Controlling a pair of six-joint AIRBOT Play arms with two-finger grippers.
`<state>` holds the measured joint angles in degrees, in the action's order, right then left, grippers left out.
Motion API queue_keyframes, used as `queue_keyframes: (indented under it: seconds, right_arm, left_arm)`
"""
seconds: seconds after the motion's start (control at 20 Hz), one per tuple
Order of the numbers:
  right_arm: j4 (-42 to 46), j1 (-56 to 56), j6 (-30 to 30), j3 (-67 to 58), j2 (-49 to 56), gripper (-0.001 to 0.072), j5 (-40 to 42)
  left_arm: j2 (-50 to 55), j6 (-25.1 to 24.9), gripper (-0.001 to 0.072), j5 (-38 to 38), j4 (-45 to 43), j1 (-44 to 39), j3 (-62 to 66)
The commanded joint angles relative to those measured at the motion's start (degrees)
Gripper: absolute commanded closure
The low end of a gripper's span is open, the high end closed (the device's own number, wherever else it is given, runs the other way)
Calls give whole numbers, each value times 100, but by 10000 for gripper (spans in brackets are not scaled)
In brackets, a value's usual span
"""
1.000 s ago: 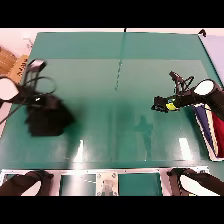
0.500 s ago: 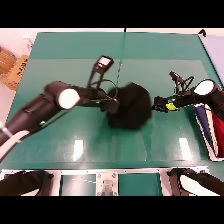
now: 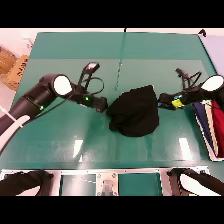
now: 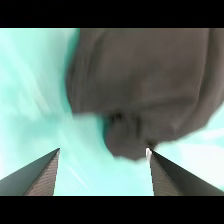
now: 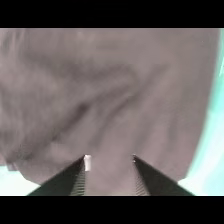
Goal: Fold the shirts.
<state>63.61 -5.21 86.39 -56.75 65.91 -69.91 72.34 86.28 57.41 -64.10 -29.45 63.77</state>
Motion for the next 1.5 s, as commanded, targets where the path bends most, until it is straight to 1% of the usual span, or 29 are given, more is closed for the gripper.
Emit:
queue_keyframes:
  seconds: [0.0, 0.05, 0.1, 0.15, 0.25, 0.3, 0.35, 0.5, 0.55, 0.6, 0.7, 0.75, 0.8, 0.85, 1.0, 1.05, 1.1, 1.15, 1.2, 1.25, 1.35, 1.45]
  right_arm:
    - [46, -603, -9, -367, 2, 362, -42]
    - [44, -815, -9, -365, 28, 350, 122]
    - [17, -1005, -9, -365, 136, 275, 249]
    - [-4, -1185, -11, -367, 291, 221, 291]
    - [-98, -1447, -15, -428, 787, 213, 289]
    - [-164, -1488, -20, -476, 1058, 214, 289]
    - [-295, -1486, -173, -540, 1349, 213, 299]
    - [-1285, -1419, -708, -835, 2138, 213, 365]
    - [-1650, -1390, -809, -973, 2382, 213, 466]
    - [-1915, -1360, -855, -1123, 2608, 214, 555]
    - [-2323, -1274, -914, -1513, 3104, 214, 605]
    - [-2430, -1202, -914, -1731, 3359, 214, 603]
    - [-2485, -1119, -911, -1958, 3600, 214, 603]
    - [-2500, -1040, -909, -2151, 3790, 214, 601]
    - [-2514, -772, -909, -2586, 4214, 215, 608]
    - [-2516, -704, -907, -2664, 4299, 228, 610]
    - [-2524, -647, -907, -2726, 4363, 256, 608]
    - [-2531, -601, -909, -2752, 4382, 393, 632]
    - [-2531, -588, -911, -2793, 4382, 586, 649]
    - [-2544, -590, -911, -2868, 4382, 701, 638]
    - [-2555, -632, -918, -3180, 4345, 701, 348]
    - [-2553, -682, -953, -3521, 4109, 702, -74]
  left_arm:
    - [17, -157, 78, -168, 1128, 157, -831]
    - [17, -212, 79, -505, 1390, 87, -1158]
    - [20, -236, 79, -896, 1617, -24, -1488]
    - [26, -240, 79, -1318, 1812, -170, -1759]
    - [107, -243, 80, -2079, 1956, -485, -2024]
    - [258, -278, 80, -2350, 1965, -632, -2033]
    - [448, -278, 81, -2540, 2074, -748, -2033]
    - [929, -286, 81, -2640, 2699, -811, -2031]
    - [994, -308, 82, -2688, 2826, -811, -2031]
    - [1023, -446, 103, -2710, 2918, -811, -2026]
    - [1029, -501, 114, -2710, 2975, -811, -2020]
    - [1029, -546, 354, -2715, 2983, -811, -2020]
    - [1027, -581, 663, -2719, 3012, -811, -2013]
    - [1023, -581, 681, -2717, 3025, -804, -1987]
    - [1014, -752, 682, -2651, 2999, -804, -1805]
    - [1010, -782, 682, -2638, 2977, -804, -1757]
    - [1010, -807, 682, -2594, 2942, -787, -1722]
    - [1010, -846, 682, -2487, 2922, -752, -1709]
    - [1010, -841, 682, -2363, 2855, -710, -1709]
    - [997, -839, 683, -2199, 2791, -654, -1709]
    - [798, -835, 684, -1893, 2645, -452, -1709]
    - [258, -835, 684, -1875, 2472, -192, -1709]
